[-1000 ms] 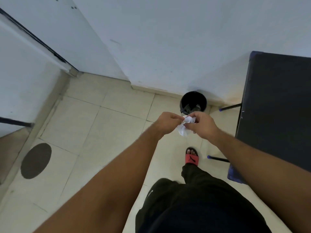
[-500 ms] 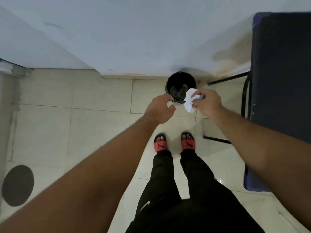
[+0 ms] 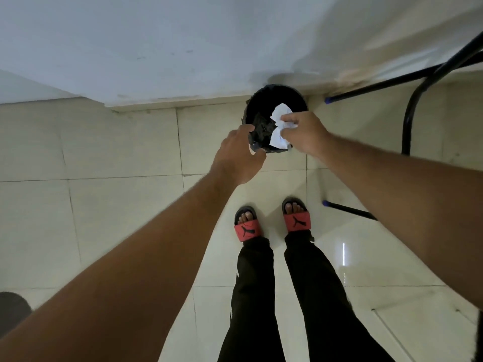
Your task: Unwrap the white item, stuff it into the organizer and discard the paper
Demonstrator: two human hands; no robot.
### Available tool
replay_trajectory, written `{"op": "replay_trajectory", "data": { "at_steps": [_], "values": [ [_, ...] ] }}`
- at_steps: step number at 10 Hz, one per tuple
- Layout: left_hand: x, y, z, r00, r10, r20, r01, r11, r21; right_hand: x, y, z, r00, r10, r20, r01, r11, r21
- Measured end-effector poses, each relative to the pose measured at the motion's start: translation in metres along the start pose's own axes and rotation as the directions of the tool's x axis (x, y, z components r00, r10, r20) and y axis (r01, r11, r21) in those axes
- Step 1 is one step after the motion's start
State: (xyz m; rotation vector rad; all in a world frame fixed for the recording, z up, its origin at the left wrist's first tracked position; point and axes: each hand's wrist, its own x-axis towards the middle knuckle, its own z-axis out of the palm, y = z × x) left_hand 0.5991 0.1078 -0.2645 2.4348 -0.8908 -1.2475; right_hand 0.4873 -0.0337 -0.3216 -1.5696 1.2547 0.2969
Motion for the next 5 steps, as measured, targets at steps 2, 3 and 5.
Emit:
{"op": "replay_trajectory", "data": {
  "at_steps": [2, 3, 5],
  "values": [
    [0.031, -0.034, 0.032, 0.998, 0.020, 0.061, -0.026, 0.995, 0.096, 0.066, 0.028, 0.024, 0.998, -0.014, 0.054, 0.016, 0.999, -0.042],
    [0.045, -0.034, 0.033, 0.998, 0.040, 0.046, -0.045, 0.993, 0.111, 0.073, 0.034, 0.027, 0.999, -0.015, 0.038, 0.016, 0.999, -0.032],
    [0.051, -0.019, 0.024, 1.000, 0.024, 0.007, -0.024, 0.997, 0.074, 0.055, 0.030, 0.033, 0.998, -0.063, 0.019, 0.064, 0.997, -0.041]
  ]
}}
